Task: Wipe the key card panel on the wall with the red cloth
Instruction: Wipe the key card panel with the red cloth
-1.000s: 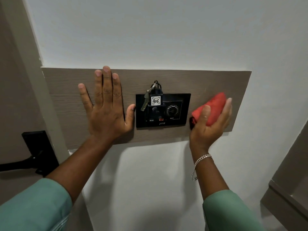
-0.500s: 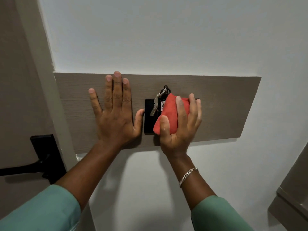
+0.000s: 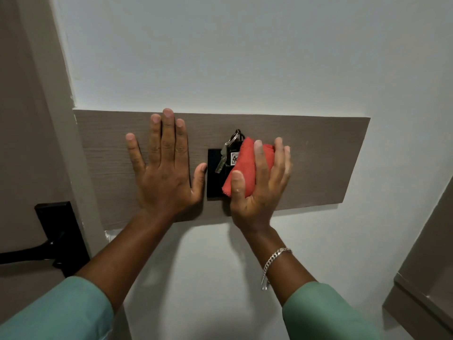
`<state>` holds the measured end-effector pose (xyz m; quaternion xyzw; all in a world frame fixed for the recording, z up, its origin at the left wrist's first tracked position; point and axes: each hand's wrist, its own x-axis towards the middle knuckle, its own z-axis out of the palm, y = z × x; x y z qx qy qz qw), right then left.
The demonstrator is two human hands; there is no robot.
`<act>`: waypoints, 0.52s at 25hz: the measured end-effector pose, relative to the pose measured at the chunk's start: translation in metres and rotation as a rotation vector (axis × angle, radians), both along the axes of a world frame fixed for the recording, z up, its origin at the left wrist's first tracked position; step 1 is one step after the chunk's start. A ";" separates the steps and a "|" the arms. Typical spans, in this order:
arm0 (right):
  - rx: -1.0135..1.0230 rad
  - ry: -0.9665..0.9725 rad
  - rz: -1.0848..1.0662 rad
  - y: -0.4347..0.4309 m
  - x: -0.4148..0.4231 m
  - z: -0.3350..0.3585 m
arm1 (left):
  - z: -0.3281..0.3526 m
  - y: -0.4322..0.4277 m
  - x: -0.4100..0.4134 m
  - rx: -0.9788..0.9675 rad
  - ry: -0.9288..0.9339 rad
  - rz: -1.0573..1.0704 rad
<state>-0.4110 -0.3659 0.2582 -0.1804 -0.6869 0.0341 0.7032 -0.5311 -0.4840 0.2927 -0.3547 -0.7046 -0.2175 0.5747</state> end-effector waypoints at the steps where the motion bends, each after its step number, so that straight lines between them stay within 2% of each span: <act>1: 0.104 -0.080 -0.014 0.001 0.000 -0.005 | 0.000 -0.001 0.000 -0.003 -0.007 -0.002; 3: 0.307 -0.260 -0.044 0.016 0.013 -0.016 | 0.001 -0.003 0.002 -0.014 -0.033 -0.020; 4: 0.346 -0.304 -0.050 0.024 0.022 -0.016 | 0.002 -0.004 0.004 -0.009 -0.048 -0.034; 6: 0.308 -0.324 -0.038 0.035 0.034 -0.014 | 0.002 -0.008 0.016 0.032 -0.121 -0.136; 9: 0.210 -0.330 -0.013 0.041 0.044 -0.005 | -0.028 -0.013 0.052 0.179 -0.262 -0.530; 11: 0.203 -0.375 0.000 0.045 0.051 -0.001 | -0.050 -0.016 0.084 0.199 -0.453 -0.813; 13: 0.222 -0.420 0.017 0.048 0.057 0.000 | -0.051 -0.011 0.111 0.169 -0.780 -0.948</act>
